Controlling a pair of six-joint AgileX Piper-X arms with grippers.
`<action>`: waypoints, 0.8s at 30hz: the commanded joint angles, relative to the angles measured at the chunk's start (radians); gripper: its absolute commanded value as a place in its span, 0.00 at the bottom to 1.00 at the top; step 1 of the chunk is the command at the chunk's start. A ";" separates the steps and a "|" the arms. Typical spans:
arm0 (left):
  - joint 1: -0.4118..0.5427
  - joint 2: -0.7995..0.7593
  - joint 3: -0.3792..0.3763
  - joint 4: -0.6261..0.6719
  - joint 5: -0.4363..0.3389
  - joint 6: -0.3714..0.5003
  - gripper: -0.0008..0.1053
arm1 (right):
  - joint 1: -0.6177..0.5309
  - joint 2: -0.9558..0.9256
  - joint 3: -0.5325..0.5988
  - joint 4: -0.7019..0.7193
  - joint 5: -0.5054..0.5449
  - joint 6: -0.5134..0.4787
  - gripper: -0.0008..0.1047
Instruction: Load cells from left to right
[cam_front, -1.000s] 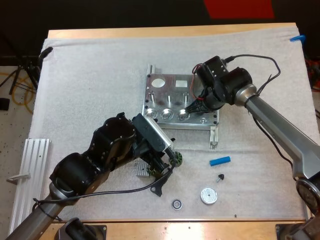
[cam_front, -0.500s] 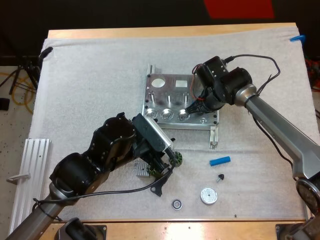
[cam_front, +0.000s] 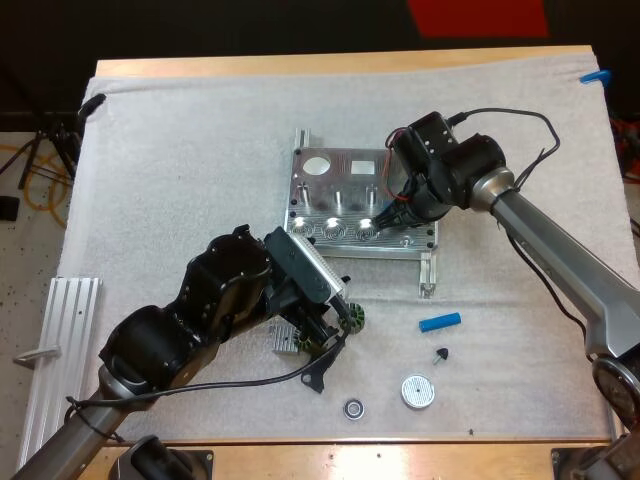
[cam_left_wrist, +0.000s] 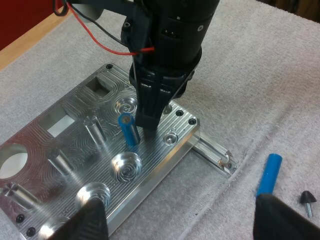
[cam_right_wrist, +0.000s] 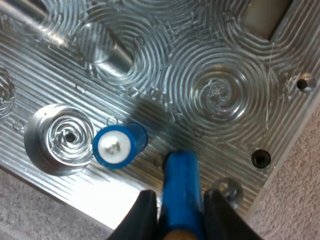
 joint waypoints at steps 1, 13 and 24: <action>0.000 0.001 -0.003 -0.006 0.005 -0.001 0.58 | -0.001 0.002 -0.006 0.016 -0.018 -0.012 0.01; 0.000 0.001 -0.003 -0.006 0.005 -0.001 0.58 | -0.001 0.002 -0.006 0.016 -0.018 -0.020 0.01; 0.000 0.001 -0.003 -0.006 0.005 -0.001 0.58 | -0.001 0.029 -0.006 -0.002 -0.004 -0.026 0.01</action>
